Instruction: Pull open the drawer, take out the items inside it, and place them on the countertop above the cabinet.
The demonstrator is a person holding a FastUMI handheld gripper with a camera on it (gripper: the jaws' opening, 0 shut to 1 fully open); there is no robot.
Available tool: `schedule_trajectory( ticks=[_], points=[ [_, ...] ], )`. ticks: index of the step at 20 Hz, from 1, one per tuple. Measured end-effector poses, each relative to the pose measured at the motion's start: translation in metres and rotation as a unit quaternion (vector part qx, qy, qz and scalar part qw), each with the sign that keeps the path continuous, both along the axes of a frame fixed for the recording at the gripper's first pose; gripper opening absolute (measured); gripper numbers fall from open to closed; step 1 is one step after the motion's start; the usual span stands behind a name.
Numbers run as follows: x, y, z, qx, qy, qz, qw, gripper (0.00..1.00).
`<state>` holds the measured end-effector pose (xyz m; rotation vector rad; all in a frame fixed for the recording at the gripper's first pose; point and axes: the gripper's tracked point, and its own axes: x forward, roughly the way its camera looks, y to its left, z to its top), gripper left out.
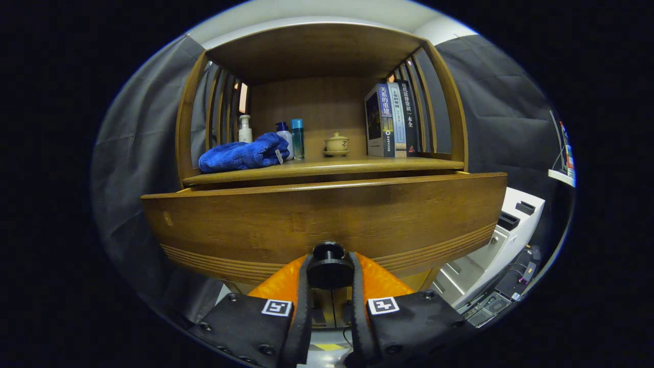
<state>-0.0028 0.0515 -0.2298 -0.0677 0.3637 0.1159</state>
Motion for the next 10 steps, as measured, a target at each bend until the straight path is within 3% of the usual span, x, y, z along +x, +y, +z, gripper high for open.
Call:
schedule_trajectory(
  ticks=[10],
  points=[
    [-0.034, -0.004, -0.002, -0.002, 0.014, -0.004, 1.0, 0.41]
  ],
)
